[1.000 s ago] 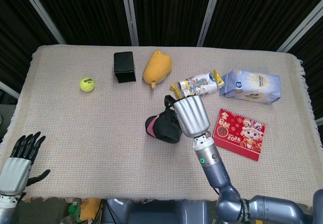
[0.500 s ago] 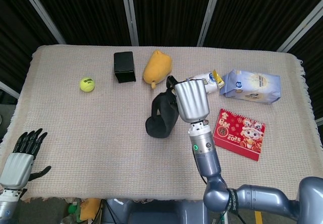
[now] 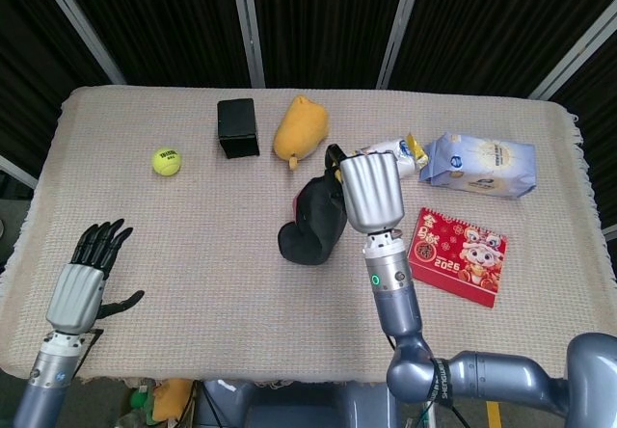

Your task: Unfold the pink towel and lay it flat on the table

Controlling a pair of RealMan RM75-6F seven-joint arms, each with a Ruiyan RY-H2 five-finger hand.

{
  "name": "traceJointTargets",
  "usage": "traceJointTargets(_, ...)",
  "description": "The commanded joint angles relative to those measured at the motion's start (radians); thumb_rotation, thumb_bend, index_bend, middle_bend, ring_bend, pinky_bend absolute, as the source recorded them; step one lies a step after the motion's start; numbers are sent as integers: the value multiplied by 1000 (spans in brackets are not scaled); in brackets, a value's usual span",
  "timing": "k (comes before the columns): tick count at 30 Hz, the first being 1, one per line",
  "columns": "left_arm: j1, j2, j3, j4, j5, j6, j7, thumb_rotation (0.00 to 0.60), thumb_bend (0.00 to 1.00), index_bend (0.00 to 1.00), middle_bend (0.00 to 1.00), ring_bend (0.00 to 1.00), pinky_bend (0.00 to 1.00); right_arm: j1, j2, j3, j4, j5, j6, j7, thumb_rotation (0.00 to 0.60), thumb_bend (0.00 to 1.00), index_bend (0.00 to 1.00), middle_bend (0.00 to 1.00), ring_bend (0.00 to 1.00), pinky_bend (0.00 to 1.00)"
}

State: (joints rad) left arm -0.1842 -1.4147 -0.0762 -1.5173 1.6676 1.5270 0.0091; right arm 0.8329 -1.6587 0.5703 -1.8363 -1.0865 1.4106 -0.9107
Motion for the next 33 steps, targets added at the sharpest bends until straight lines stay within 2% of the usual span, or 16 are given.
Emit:
traceJointTargets(1,-34,-32,-26,-37,-29,-38,-12,600,47,122,38,0,0,8,2,-1,-5,3,11,-4,600,587,694,900,976,870)
traceJointTargets(6,-91,-39,-54,-86,-92,-142,11,600,69,122,37,0,0,22,-1,-3,-10,13,35,-17,600,587,695,900,976,871)
traceJointTargets(9,-131,-47,-77,-79,-102,-180,38,600,72,138,37,0,0,30,-3,-10,-10,17,45,-24,600,588,695,900,976,871)
traceJointTargets(16,-194,-126,-141,1,-141,-190,93,600,77,145,38,0,0,42,-4,-24,-6,22,65,-28,600,586,696,900,976,871)
traceJointTargets(22,-242,-217,-184,20,-220,-218,126,600,77,36,8,0,0,47,-9,-30,-1,36,82,-23,600,587,695,900,976,871)
traceJointTargets(33,-321,-377,-232,84,-313,-244,170,600,77,64,2,0,0,65,-24,-49,-7,38,108,-33,600,587,696,900,976,870)
